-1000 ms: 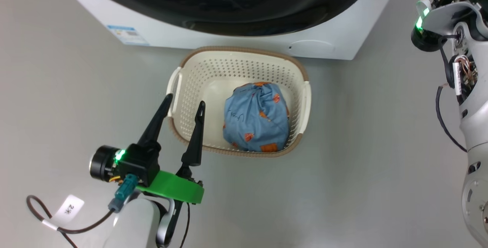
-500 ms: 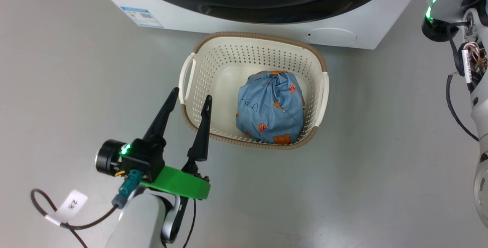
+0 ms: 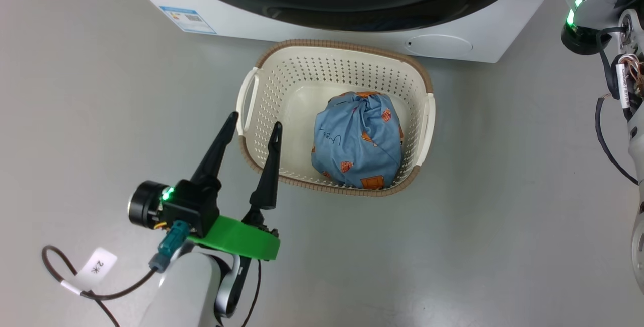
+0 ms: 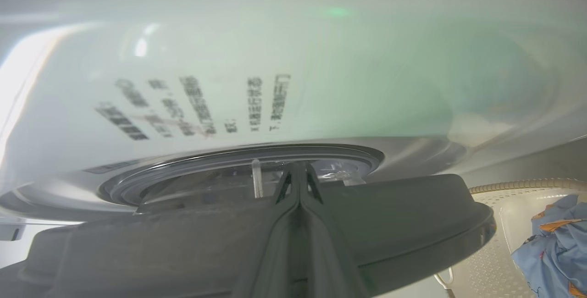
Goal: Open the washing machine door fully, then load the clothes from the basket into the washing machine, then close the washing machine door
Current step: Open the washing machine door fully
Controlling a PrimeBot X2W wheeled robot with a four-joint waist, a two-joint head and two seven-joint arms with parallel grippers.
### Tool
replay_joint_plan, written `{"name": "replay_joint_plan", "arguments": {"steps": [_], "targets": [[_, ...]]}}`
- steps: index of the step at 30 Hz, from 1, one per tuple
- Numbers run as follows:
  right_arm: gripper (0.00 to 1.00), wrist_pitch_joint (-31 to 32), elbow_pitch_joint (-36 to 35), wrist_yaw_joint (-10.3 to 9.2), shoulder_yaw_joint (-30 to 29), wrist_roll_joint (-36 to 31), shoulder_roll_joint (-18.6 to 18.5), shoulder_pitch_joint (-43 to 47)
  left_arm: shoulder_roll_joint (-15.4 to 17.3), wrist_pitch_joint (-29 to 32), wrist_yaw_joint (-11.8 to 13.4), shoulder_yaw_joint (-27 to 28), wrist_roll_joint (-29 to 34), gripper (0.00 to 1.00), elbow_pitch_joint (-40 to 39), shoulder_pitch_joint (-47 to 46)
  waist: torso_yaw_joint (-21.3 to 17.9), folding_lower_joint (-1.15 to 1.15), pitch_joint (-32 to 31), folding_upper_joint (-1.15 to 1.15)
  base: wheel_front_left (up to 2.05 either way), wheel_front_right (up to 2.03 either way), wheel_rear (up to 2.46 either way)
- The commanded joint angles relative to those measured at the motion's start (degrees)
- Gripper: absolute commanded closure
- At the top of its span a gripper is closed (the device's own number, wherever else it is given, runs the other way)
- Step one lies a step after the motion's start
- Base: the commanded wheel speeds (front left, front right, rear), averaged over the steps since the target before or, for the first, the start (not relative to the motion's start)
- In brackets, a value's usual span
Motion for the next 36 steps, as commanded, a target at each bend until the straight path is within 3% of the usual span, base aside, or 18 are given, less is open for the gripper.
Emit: {"name": "replay_joint_plan", "arguments": {"steps": [1,14,36], "targets": [[1.0,1.69,-1.98,0.32,1.16,-0.62,1.8,0.49,0.92,-0.36,0.41,1.56,-0.38,0.0,-1.37,-0.74,-0.2,0.0,-0.11,0.0,0.0,0.0,0.0],[1.0,7.0,-5.46,0.32,3.04,-0.68,1.78,5.78,0.92,-0.36,0.26,1.21,-0.18,0.0,-1.19,-0.47,-1.17,0.0,-1.57,0.0,0.0,0.0,0.0],[1.0,18.23,-18.73,0.32,5.73,2.04,4.33,18.83,0.92,-0.36,-0.3,2.84,1.51,0.0,0.19,1.29,-3.28,0.0,-4.74,0.0,0.0,0.0,0.0]]}}
